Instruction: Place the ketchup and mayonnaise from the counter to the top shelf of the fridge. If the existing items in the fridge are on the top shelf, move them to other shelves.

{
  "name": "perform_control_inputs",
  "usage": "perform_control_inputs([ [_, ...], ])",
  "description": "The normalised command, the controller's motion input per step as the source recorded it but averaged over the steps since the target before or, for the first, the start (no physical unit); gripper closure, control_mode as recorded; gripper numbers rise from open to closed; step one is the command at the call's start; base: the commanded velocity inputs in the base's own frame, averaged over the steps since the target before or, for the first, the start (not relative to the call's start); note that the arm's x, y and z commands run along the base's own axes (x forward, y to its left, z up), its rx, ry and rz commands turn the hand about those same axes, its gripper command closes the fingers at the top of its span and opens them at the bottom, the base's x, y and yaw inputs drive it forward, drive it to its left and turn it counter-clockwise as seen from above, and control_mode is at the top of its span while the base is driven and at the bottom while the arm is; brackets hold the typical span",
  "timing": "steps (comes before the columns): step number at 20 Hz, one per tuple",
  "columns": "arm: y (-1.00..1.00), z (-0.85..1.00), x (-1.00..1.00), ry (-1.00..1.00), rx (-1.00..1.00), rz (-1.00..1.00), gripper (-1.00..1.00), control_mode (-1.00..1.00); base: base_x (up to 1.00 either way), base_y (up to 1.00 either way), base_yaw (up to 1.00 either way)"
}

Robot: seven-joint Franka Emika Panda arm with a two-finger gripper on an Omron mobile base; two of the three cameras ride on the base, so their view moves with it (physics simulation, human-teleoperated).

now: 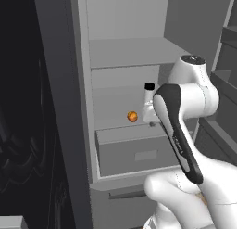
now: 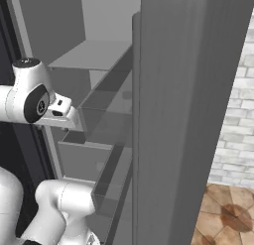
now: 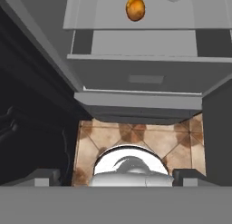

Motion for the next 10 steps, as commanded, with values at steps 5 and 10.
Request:
perform_control_inputs([
  [5, 0.00, 0.00, -0.72, 0.00, 0.00, 0.00, -1.00, -1.00, 0.00, 0.00, 0.00],
  [10, 0.00, 0.00, -0.14, 0.00, 0.00, 0.00, -1.00, -1.00, 0.00, 0.00, 0.00],
])
